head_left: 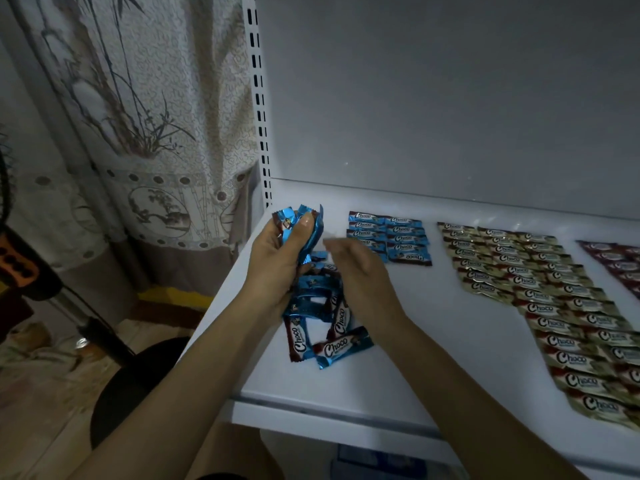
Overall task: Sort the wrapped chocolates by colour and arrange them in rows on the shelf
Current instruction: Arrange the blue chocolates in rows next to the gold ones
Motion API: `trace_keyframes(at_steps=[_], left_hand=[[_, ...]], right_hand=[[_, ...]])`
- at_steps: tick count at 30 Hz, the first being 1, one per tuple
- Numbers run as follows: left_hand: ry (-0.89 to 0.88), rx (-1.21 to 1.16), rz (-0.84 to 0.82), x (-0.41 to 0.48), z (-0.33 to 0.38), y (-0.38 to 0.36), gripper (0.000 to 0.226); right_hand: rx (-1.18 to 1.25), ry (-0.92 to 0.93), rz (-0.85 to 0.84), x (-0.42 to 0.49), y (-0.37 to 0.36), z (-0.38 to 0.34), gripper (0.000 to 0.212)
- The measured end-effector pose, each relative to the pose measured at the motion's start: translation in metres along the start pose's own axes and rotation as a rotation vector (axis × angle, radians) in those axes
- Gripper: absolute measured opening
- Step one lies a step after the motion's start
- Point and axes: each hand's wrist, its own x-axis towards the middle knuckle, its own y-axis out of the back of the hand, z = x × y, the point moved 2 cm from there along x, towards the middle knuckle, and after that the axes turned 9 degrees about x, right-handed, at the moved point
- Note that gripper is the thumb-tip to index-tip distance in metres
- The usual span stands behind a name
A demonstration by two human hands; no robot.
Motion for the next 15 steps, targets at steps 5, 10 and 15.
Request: trace_keyframes(at_steps=[5,10,15], left_hand=[[-0.127,0.155,-0.001,-0.003,0.001,-0.026,0.010],[-0.093,0.142,-0.065,0.000,-0.001,-0.038,0.011],[-0.044,0.113,-0.132,0.006,0.000,-0.031,0.027]], right_hand=[[0.083,0.099,0.009,0.007,0.015,-0.030,0.029],[0.309,-0.042,0.044,0.006,0.027,-0.019,0.037],[0.403,-0.028,0.044,0.003,0.032,-0.020,0.022]])
